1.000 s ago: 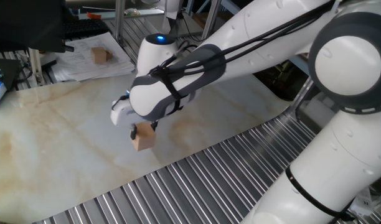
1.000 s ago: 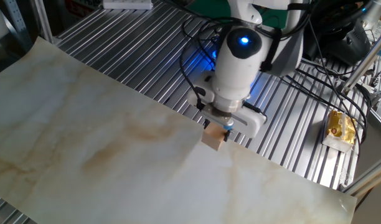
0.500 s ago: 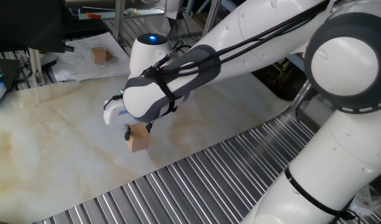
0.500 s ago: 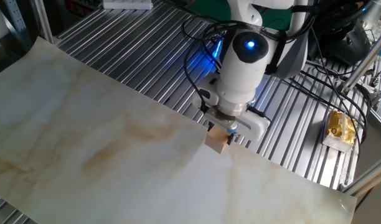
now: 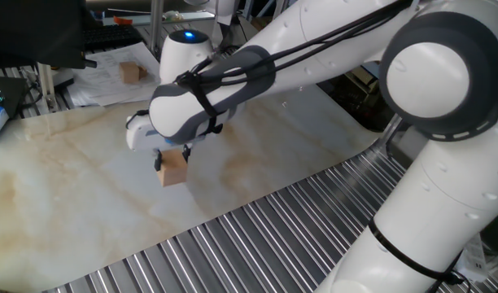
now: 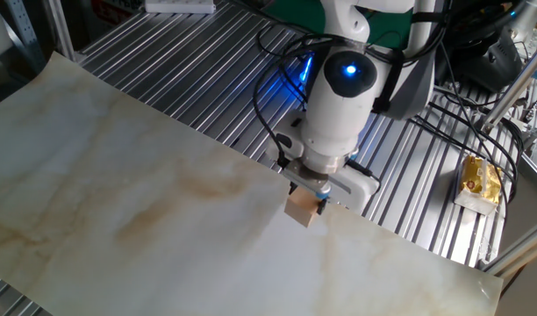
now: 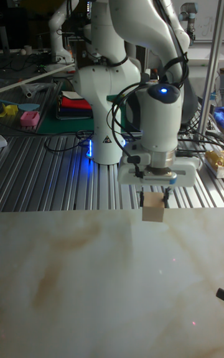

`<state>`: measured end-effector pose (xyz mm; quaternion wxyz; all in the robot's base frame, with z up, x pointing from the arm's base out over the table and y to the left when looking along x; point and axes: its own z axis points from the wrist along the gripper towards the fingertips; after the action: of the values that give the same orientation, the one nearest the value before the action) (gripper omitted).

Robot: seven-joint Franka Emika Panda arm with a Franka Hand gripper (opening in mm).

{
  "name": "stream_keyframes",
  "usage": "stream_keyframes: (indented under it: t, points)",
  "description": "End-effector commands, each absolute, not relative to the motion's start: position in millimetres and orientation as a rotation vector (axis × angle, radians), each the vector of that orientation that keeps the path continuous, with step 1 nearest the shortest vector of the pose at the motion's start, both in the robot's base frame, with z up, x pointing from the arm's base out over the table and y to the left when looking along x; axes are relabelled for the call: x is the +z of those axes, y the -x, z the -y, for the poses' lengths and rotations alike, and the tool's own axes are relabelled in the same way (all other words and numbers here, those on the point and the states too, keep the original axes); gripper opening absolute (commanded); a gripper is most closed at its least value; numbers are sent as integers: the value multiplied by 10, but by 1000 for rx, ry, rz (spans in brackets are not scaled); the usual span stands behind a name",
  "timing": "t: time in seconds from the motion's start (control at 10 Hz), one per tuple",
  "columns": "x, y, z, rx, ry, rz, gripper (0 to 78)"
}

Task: Pick up the small block on the left and move it to the right

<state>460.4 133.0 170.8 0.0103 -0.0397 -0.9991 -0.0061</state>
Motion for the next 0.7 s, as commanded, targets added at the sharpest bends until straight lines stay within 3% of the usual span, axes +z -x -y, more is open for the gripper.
stream_keyframes:
  t: [0.1, 0.7]
  points:
    - [1674, -4645, -1472, -19, 161, 3129, 13]
    - [1667, -4690, -1642, 9, 172, 3137, 13]
